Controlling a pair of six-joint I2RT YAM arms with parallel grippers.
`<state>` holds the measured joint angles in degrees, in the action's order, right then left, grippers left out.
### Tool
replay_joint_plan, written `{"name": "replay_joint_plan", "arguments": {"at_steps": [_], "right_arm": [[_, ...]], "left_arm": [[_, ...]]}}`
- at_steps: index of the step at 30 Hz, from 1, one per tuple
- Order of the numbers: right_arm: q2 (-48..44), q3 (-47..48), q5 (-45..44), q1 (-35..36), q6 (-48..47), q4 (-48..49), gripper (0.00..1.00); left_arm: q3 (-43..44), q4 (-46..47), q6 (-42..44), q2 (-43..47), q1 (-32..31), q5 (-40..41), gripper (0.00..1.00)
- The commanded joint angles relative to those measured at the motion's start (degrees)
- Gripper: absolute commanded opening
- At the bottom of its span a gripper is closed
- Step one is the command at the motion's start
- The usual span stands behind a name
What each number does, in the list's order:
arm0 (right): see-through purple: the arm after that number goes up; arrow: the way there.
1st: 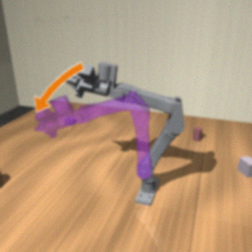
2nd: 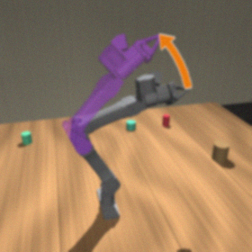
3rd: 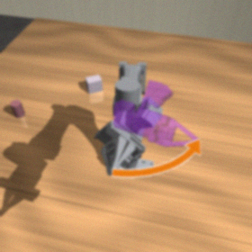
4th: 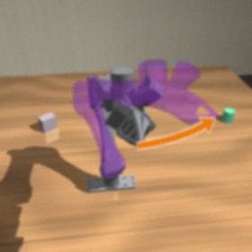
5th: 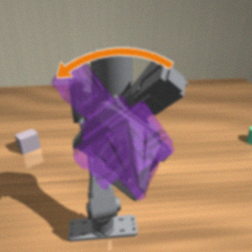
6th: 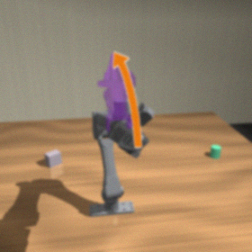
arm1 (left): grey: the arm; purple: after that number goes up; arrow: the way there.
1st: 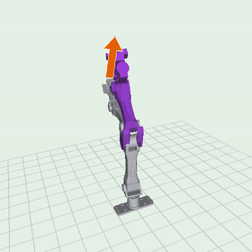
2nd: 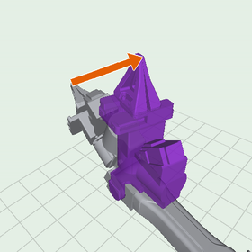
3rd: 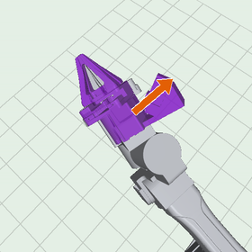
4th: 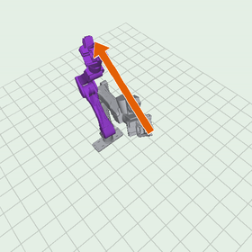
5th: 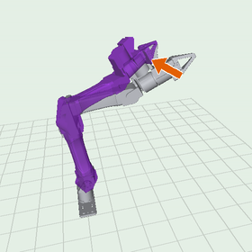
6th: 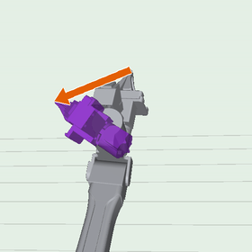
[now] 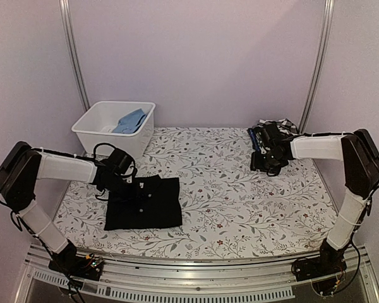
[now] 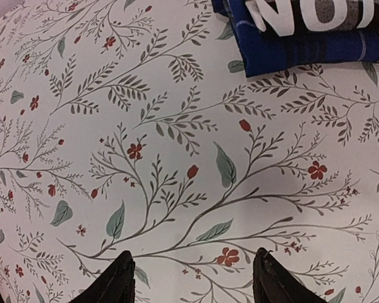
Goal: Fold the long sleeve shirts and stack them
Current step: Move the square-folded shirt to the center of the board.
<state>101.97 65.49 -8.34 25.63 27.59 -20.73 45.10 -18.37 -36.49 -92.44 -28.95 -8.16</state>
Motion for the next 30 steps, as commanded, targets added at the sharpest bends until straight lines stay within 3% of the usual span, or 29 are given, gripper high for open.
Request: {"name": "replay_joint_plan", "arguments": {"at_steps": [1,14,23,30], "right_arm": [[5.8,6.5,-3.2,-3.2,-4.4,1.7,0.60],[20.0,20.8,-10.2,-6.5,-9.1,-1.1,0.58],[26.6,27.8,-12.0,-9.3,-7.3,-3.0,0.46],[32.1,34.3,-11.8,-9.3,-5.4,-7.2,0.37]], "left_arm": [[0.6,-8.9,5.3,0.6,1.5,2.8,0.27],[6.9,-10.7,6.1,7.0,-2.4,-2.0,0.31],[13.1,-10.3,3.6,7.1,-8.9,-1.7,0.31],[13.0,-9.0,2.9,8.2,-10.8,-2.8,0.31]]}}
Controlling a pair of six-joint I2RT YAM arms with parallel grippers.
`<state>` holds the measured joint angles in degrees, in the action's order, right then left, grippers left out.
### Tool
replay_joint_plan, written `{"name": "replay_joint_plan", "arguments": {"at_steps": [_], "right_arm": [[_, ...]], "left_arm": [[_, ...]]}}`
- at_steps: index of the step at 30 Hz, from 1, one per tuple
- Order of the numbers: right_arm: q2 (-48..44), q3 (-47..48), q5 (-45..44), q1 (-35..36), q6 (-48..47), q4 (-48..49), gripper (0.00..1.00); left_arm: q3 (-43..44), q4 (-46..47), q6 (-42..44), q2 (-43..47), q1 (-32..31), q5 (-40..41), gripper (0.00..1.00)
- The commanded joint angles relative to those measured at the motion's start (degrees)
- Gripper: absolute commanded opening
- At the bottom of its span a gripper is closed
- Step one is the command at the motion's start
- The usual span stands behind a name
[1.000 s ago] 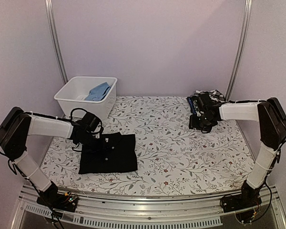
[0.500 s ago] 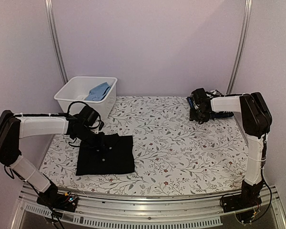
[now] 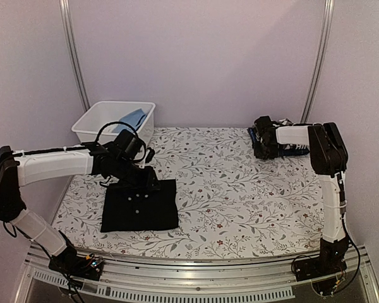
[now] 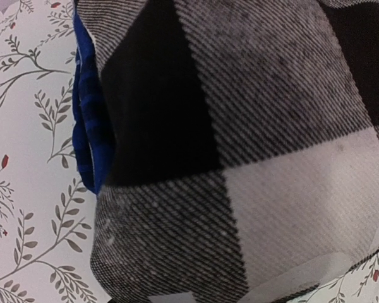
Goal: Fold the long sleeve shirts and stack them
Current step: Move the square-folded shirt to the center of the board.
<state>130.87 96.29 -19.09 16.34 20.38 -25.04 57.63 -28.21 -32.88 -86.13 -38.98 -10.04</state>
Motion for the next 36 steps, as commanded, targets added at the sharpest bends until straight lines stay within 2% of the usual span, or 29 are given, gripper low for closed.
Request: {"name": "replay_joint_plan", "arguments": {"at_steps": [1,3,7,8,20,31,36], "right_arm": [[3.7,3.8,-1.1,0.1,2.1,-3.3,0.34],[3.9,4.0,-0.9,0.1,2.5,-3.6,0.27],[3.5,3.5,0.3,0.3,3.2,-5.1,0.03],[2.9,3.0,0.4,0.7,3.3,-5.2,0.00],[-6.9,-7.3,8.4,10.8,8.8,-5.3,0.00],[-9.7,-9.7,13.3,28.4,20.5,-4.5,0.00],[-9.3,-9.1,15.3,34.1,25.1,-3.3,0.00]], "left_arm": [[0.1,1.1,-0.9,2.1,-0.8,-1.1,0.31],[-0.8,2.0,-1.1,2.8,-1.0,-1.7,0.31],[-3.2,3.6,-1.4,4.3,-1.2,-2.5,0.31],[-3.7,3.8,-1.4,4.8,-1.2,-2.6,0.31],[-9.2,6.4,-2.8,10.3,-1.1,-1.1,0.31],[-14.9,6.9,-5.7,15.4,-0.2,3.1,0.31],[-16.9,6.3,-6.7,17.9,1.5,3.6,0.31]]}}
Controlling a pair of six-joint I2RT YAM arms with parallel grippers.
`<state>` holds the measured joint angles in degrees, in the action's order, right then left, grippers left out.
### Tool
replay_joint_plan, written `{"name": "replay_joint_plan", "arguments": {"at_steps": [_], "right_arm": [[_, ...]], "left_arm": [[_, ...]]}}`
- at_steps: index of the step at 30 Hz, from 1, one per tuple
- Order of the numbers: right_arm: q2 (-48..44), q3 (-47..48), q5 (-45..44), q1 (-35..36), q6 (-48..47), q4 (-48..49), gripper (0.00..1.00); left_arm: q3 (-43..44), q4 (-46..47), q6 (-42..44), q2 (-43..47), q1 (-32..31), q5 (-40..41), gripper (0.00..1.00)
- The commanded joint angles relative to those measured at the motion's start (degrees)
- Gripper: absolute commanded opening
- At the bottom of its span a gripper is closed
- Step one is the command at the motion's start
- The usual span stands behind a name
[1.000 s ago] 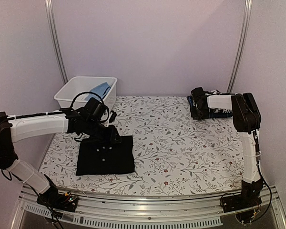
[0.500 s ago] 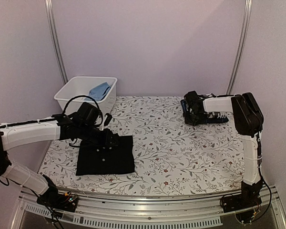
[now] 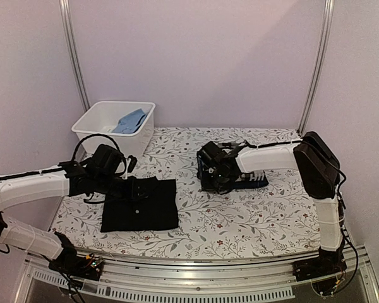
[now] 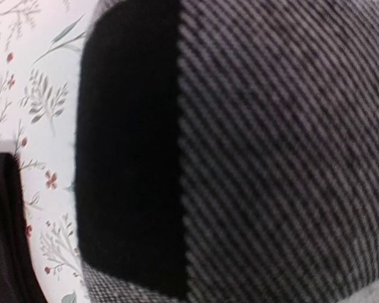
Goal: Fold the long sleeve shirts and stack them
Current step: Move the square-folded shirt to the center of the board, then pick up the square-folded shirt from the center of the board.
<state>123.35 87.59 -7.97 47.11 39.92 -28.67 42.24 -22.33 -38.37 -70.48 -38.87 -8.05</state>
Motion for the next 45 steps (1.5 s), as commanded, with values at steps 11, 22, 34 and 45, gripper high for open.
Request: {"name": "replay_joint_plan", "arguments": {"at_steps": [11,22,34,45], "right_arm": [[-0.5,1.1,10.7,6.6,9.9,6.5,0.00],[0.6,3.2,12.7,7.4,7.1,9.2,0.30],[-0.2,3.3,15.7,11.7,3.8,11.2,0.56],[4.8,6.8,14.4,11.8,0.7,8.7,0.56]], "left_arm": [[-4.5,0.4,-2.8,4.9,3.9,2.1,0.31],[-5.7,-1.1,-4.2,5.2,7.9,5.0,0.33],[-8.8,-5.4,-6.8,9.9,17.2,12.2,0.61],[-17.1,1.3,-14.1,11.1,20.5,14.7,0.63]]}}
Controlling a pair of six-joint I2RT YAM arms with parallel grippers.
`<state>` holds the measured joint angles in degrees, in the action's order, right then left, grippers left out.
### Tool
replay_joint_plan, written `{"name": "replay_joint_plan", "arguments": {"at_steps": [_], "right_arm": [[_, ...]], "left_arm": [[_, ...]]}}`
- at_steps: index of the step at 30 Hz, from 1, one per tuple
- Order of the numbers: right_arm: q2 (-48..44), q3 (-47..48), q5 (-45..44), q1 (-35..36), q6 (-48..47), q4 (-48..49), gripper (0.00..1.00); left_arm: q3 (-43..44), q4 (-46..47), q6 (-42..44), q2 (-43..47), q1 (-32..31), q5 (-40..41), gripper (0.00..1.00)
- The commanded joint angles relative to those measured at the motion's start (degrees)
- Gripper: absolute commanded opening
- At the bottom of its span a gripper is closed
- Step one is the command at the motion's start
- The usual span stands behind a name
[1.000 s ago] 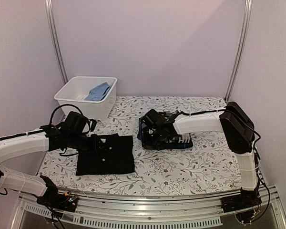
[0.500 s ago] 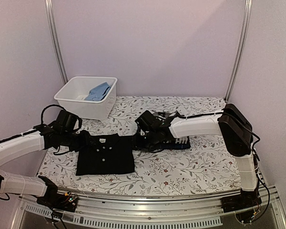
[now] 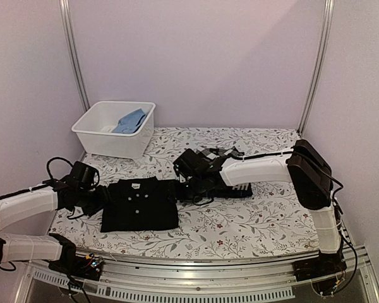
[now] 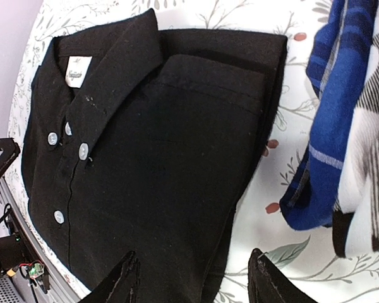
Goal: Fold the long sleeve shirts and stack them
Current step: Pick up the square-folded shirt from the center of the board.
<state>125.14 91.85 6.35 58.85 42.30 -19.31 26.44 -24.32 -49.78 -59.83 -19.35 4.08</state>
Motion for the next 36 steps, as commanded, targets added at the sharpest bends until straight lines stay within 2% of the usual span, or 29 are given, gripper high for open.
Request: {"name": "replay_joint_plan", "arguments": {"at_steps": [1,7,16,21,27,28,31,34,36], "right_arm": [[3.2,2.5,0.2,0.3,-1.7,-0.7,0.56],[5.2,3.4,1.2,0.6,-1.6,-0.9,0.56],[7.9,5.9,1.7,1.5,-1.3,-1.9,0.54],[9.9,8.2,2.9,1.9,-0.9,-2.1,0.51],[11.0,10.4,2.7,1.9,-1.1,-2.7,0.38],[11.1,10.9,2.8,1.9,-1.4,-2.9,0.34],[11.5,12.6,3.0,1.9,-1.9,-3.9,0.21],[11.4,14.8,2.7,1.9,-2.8,-5.2,0.07],[11.4,16.7,2.1,2.0,-3.6,-6.6,0.00]], "left_arm": [[-1.5,3.6,-2.6,0.2,1.1,2.8,0.63],[-3.2,4.5,-3.0,-2.2,1.7,3.7,0.63],[-5.4,10.7,-2.1,-6.9,1.8,-1.6,0.61],[-6.3,12.7,-2.3,-8.4,1.6,-5.1,0.54],[-6.7,13.0,-2.3,-8.1,1.6,-7.4,0.39],[-6.6,13.0,-2.2,-7.8,1.5,-7.8,0.35],[-5.9,12.2,-2.3,-6.8,1.5,-8.9,0.13],[-4.6,10.7,-2.3,-4.7,1.5,-9.7,0.00],[-3.2,9.1,-2.0,-3.2,1.5,-9.8,0.00]]}}
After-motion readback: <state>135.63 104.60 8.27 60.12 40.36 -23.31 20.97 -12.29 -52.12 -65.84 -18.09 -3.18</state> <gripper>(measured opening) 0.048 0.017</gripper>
